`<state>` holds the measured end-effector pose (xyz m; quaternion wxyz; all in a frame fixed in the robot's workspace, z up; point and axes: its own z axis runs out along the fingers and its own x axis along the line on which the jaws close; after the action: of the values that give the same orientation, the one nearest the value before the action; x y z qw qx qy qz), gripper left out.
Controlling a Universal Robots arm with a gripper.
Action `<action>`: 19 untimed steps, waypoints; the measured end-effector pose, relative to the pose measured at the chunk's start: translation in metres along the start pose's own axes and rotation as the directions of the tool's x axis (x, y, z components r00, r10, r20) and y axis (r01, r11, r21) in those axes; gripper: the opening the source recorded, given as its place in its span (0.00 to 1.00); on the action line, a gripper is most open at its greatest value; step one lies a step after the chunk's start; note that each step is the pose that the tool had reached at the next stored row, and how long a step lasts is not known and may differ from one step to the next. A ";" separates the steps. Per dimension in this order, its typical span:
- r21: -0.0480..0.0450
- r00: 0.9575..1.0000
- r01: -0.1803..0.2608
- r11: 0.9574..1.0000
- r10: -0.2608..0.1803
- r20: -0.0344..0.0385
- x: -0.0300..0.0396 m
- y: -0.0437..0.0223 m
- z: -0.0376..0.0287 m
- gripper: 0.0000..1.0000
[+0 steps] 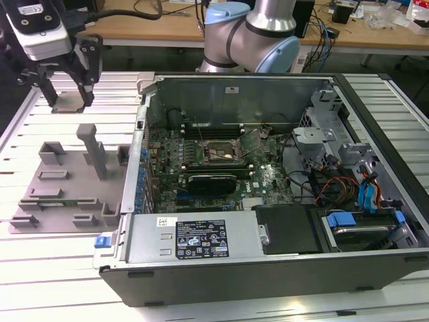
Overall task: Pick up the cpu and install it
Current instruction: 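Pick up the cpu and move it towards the insertion slot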
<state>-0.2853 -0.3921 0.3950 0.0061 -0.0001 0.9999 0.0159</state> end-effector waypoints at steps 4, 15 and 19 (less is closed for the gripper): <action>0.000 1.000 0.000 1.000 0.000 0.000 -0.0105 0.0000 0.0001 0.55; 0.000 1.000 0.000 1.000 0.000 0.000 -0.0400 0.0000 0.0005 0.55; 0.000 1.000 0.000 1.000 0.000 0.000 -0.0513 -0.0001 0.0006 0.55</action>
<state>-0.2340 -0.3921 0.3950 0.0061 -0.0002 0.9999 0.0159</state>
